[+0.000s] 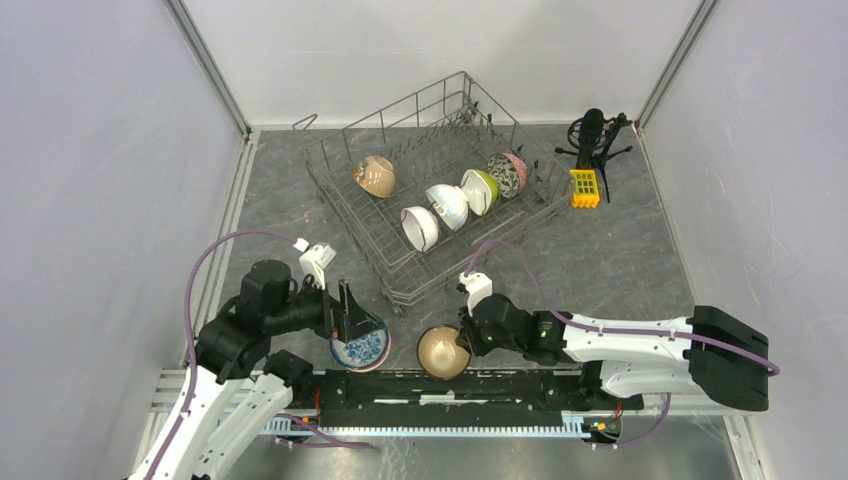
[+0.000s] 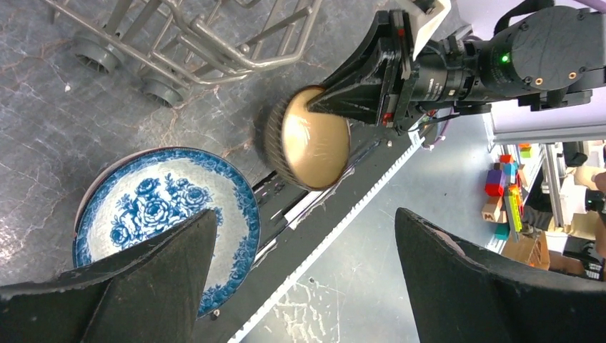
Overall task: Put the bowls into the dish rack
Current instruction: Pick up the bowl from the center of the board, then place the bowl in the dish rack.
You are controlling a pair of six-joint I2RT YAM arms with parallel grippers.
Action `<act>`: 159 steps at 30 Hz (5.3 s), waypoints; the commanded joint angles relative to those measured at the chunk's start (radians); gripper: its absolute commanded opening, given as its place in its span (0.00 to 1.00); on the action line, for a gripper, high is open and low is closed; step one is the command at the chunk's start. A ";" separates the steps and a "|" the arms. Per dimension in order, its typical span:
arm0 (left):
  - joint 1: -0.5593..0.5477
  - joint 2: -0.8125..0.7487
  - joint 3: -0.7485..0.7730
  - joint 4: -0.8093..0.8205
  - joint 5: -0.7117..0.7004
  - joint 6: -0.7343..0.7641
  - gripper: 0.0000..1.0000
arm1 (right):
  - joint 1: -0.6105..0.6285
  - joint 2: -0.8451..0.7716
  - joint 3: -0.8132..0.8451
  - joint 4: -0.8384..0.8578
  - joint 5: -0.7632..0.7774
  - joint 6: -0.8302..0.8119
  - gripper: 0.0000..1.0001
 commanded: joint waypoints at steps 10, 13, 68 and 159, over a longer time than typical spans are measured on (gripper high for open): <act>-0.026 0.025 -0.049 0.116 0.065 -0.118 1.00 | 0.014 -0.074 0.020 -0.010 0.082 -0.006 0.00; -0.087 0.029 -0.065 0.167 0.042 -0.177 1.00 | 0.013 -0.105 0.022 -0.025 0.097 -0.014 0.00; -0.767 0.825 0.149 0.513 -0.676 -0.415 0.02 | 0.040 -0.337 0.245 -0.352 0.312 -0.169 0.00; -0.748 0.304 0.130 0.653 -0.825 -0.136 0.02 | 0.040 -0.646 0.064 0.327 -0.034 0.081 0.93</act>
